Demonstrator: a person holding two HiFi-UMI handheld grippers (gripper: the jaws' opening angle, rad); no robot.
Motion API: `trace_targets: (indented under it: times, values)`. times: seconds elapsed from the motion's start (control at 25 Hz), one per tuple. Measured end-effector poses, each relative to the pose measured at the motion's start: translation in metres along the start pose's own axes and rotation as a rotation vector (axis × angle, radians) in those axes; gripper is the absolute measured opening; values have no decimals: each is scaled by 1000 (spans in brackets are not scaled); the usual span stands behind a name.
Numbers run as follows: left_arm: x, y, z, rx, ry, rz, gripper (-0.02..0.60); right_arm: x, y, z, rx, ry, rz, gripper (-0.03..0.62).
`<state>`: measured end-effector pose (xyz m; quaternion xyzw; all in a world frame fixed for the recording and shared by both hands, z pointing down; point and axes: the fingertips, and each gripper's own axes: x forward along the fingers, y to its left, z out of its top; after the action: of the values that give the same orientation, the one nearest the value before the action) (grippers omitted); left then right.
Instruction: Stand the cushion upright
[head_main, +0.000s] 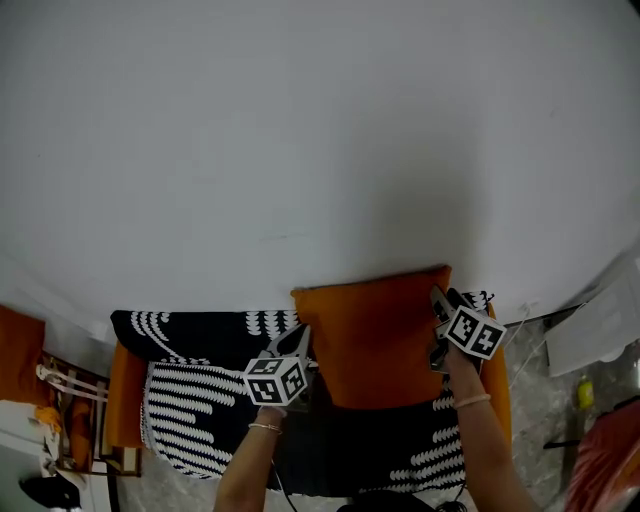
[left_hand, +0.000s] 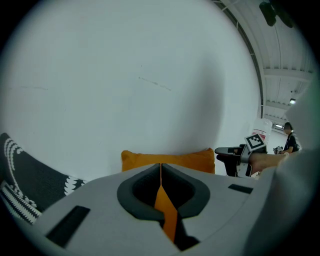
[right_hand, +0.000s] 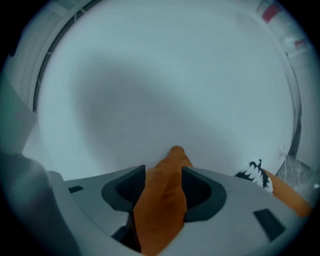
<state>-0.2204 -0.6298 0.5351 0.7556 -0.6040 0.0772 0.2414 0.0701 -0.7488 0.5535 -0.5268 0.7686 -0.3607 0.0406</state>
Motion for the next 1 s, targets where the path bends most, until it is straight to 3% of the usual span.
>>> trace_targets:
  times: [0.44,1.0]
  values:
    - [-54,-18,0,15,-45,-1,18,-52,54,-18,-330,12,79,206]
    - [-147,-69,0,100,-122,-18,18,-154,123,-48,-545,17,146,170]
